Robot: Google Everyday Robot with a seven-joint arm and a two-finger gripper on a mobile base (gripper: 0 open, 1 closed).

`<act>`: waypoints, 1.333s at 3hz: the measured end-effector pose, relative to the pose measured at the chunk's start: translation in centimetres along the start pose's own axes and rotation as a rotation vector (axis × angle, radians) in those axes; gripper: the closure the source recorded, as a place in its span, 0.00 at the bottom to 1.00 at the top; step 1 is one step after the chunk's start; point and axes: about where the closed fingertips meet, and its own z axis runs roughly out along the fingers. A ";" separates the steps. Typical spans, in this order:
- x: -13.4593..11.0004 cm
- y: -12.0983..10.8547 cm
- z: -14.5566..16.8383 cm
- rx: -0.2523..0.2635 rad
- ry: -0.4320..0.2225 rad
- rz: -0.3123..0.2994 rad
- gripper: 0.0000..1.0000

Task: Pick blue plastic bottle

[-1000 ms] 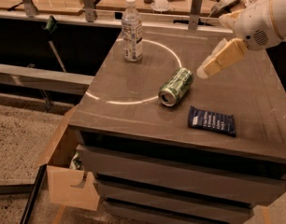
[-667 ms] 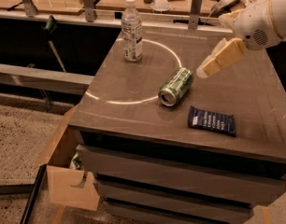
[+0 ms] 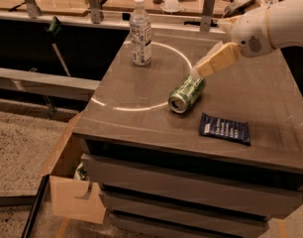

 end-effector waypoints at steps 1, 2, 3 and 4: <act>-1.4 -1.5 3.2 -0.012 -0.125 0.045 0.00; -2.9 -2.7 6.7 -0.015 -0.213 0.046 0.00; -3.4 -3.8 10.6 0.005 -0.237 0.050 0.00; -4.1 -4.8 14.5 0.015 -0.261 0.095 0.00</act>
Offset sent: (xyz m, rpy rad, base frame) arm 0.1009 0.0764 -0.0116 0.2931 -0.1268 0.0426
